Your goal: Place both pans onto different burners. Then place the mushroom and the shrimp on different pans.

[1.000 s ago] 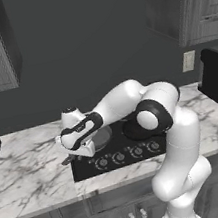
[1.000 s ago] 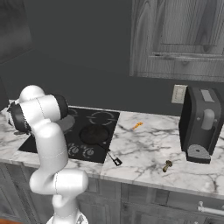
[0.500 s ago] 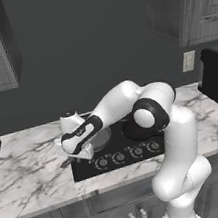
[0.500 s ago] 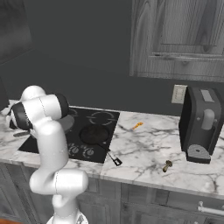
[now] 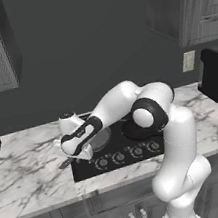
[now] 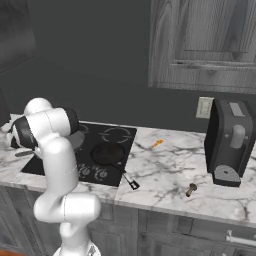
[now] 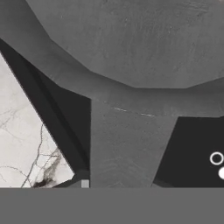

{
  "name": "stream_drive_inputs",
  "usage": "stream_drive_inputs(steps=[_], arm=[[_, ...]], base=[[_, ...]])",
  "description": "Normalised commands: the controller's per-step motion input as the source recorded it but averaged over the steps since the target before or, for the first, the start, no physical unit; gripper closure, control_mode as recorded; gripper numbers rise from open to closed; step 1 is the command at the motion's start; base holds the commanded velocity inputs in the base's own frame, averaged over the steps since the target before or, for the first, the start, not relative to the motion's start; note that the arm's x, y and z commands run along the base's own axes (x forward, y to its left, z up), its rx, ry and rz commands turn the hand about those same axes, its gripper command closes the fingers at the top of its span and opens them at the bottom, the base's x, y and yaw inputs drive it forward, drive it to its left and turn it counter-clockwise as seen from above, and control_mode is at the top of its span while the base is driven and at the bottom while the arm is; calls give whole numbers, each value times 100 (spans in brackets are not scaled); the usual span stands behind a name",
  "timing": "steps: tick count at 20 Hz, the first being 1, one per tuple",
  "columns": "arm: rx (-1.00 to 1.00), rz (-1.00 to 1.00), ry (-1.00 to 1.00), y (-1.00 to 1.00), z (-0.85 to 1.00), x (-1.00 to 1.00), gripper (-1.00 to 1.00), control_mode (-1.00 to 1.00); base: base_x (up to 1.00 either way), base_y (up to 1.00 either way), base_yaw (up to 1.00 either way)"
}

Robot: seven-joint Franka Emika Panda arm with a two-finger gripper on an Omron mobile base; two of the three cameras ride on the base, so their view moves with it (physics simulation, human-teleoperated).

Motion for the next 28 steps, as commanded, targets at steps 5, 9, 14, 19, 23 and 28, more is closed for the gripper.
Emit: stream_drive_inputs(steps=[5,9,14,19,23,28], arm=[[0,0,0,0,0,0,-100,-100],[0,0,0,0,0,1,-100,-100],[0,0,0,-3,13,0,-100,-100],[0,1,0,-16,41,0,-100,-100],[0,2,0,-27,43,0,-100,-100],[0,3,0,-42,34,0,-100,-100]], base=[[0,0,0],[0,0,0],[0,0,0],[0,0,0],[0,0,0],[0,0,0]])
